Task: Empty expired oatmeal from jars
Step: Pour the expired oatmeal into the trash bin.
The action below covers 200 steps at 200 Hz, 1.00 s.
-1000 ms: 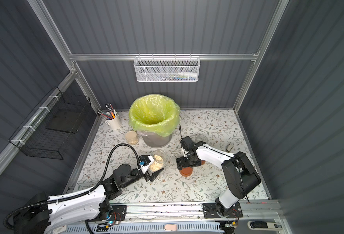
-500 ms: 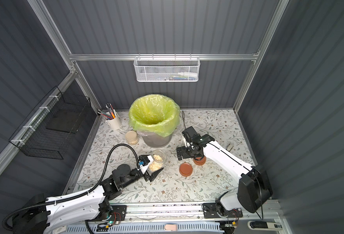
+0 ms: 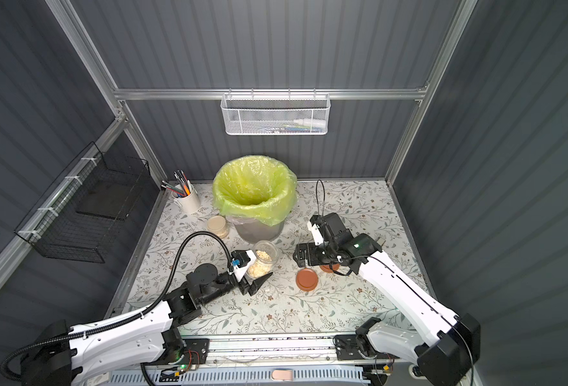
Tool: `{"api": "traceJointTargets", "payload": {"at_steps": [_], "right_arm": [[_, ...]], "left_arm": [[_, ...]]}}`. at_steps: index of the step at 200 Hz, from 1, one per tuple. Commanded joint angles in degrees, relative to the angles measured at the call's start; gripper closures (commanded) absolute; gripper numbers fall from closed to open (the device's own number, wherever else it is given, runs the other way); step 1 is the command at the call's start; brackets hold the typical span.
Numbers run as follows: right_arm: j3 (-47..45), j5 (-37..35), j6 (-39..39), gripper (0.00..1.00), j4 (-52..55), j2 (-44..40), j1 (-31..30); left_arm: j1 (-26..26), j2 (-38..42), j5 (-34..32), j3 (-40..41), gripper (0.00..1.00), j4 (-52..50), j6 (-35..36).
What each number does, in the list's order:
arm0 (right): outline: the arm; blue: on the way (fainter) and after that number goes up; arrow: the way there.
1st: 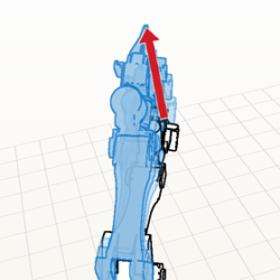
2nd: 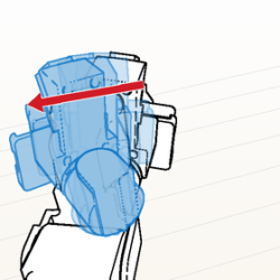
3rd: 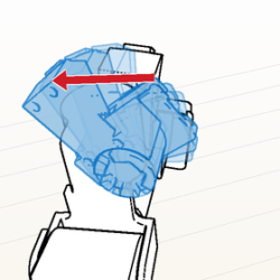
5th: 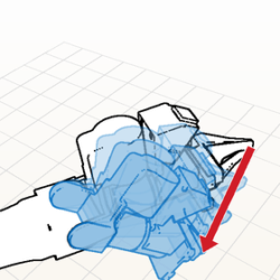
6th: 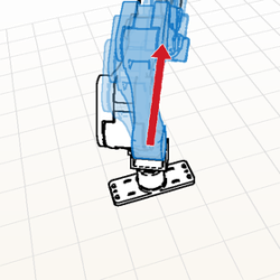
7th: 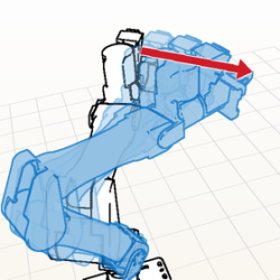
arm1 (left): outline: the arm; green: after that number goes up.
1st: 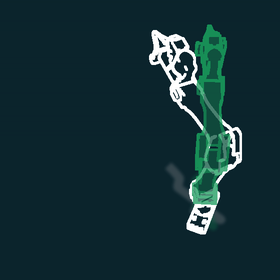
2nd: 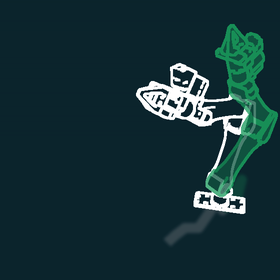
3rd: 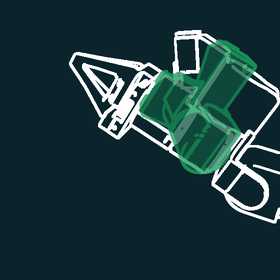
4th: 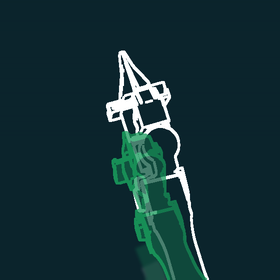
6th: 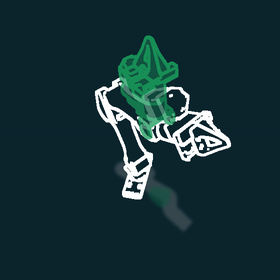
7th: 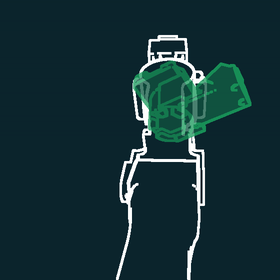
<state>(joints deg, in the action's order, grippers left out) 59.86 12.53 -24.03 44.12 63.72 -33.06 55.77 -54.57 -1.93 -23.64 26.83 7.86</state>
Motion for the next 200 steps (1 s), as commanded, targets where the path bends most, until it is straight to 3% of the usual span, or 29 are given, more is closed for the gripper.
{"api": "traceJointTargets", "payload": {"at_steps": [1,49,82,110,184,200], "right_arm": [[-0.1,5.4,-2.4,0.01,-2.1,-3.9,-1.0],[-4.0,9.8,-8.0,0.01,-11.2,-15.3,-1.9],[-8.6,11.0,-11.0,0.01,-16.7,-18.7,-2.1],[-9.7,10.5,-12.1,0.01,-21.5,-18.2,-3.3],[-5.9,7.3,-6.3,0.01,-32.7,-12.6,-6.4],[-3.2,3.1,-5.0,0.01,-32.5,-9.6,-6.5]], "left_arm": [[-0.3,0.2,0.6,-4.6,0.88,1.4,-0.2],[-0.3,-1.0,-1.4,-11.9,0.87,-5.4,3.9],[-1.4,-2.4,-3.8,-17.2,0.88,-10.6,8.1],[-3.4,-2.8,-2.2,-21.5,0.88,-14.7,8.7],[-7.1,-5.7,-0.1,-30.6,0.88,-21.3,13.2],[-8.5,-6.9,0.8,-32.5,0.88,-21.8,13.6]]}}
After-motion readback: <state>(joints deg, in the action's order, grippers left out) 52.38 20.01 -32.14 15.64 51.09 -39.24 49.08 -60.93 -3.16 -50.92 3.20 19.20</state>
